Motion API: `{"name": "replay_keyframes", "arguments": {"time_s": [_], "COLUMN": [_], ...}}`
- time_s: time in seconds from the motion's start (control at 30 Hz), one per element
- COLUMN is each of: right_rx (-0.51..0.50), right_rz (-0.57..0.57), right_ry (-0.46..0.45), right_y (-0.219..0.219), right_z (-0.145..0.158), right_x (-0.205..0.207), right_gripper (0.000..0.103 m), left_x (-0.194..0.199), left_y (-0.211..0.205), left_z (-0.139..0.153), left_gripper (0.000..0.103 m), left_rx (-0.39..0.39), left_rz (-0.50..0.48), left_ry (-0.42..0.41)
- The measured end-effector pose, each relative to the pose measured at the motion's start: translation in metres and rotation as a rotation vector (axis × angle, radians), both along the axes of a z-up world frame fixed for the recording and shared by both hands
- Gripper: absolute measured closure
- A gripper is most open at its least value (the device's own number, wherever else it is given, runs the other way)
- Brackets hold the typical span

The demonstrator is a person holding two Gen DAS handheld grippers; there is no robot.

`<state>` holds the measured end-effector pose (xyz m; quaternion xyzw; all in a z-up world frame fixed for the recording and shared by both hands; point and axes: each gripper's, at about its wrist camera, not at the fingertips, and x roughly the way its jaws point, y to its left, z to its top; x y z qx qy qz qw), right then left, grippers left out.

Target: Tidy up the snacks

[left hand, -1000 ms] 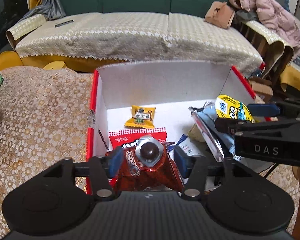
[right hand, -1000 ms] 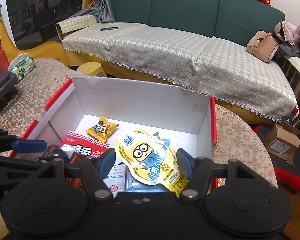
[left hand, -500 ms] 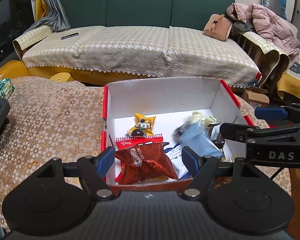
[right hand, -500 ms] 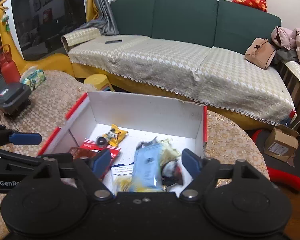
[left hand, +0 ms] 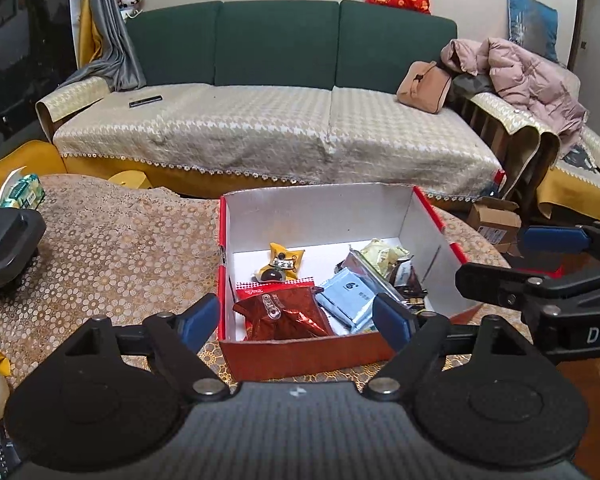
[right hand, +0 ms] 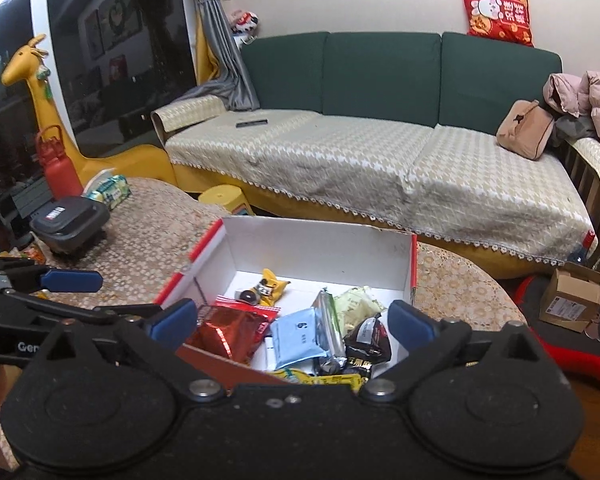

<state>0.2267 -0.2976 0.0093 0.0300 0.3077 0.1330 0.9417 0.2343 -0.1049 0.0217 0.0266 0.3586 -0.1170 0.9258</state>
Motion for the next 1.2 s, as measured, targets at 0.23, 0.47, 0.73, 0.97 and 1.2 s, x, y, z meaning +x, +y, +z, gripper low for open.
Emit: {"name": "replay_keyframes", "arguments": {"time_s": [0.23,0.47,0.73,0.97,1.2], "right_rx": [0.050,0.106,0.103,0.123,0.132], "right_rz": [0.007,-0.010,0.008,0.004,0.003], "right_ry": [-0.031,-0.053,-0.103,-0.099,-0.104], "right_y": [-0.006,-0.012,-0.004,-0.003,-0.004], "right_z": [0.006,0.008,0.018,0.018,0.021], "right_x": [-0.030,-0.053,-0.074,-0.079,-0.083], "right_gripper": [0.000,0.000,0.000,0.000,0.000], "left_x": [-0.026,-0.046,-0.060,-0.066,-0.071], "left_y": [0.003,0.004,0.004,0.006,0.004], "left_z": [0.009,0.013,0.017,0.019,0.022], "left_gripper": [0.012,0.001,0.001,0.001,0.001], "left_rx": [-0.025,-0.038,-0.055,-0.055,-0.047], "left_rz": [-0.005,0.003,-0.005,0.002,0.008], "left_ry": [-0.030,-0.059,-0.066,-0.069,-0.087]}}
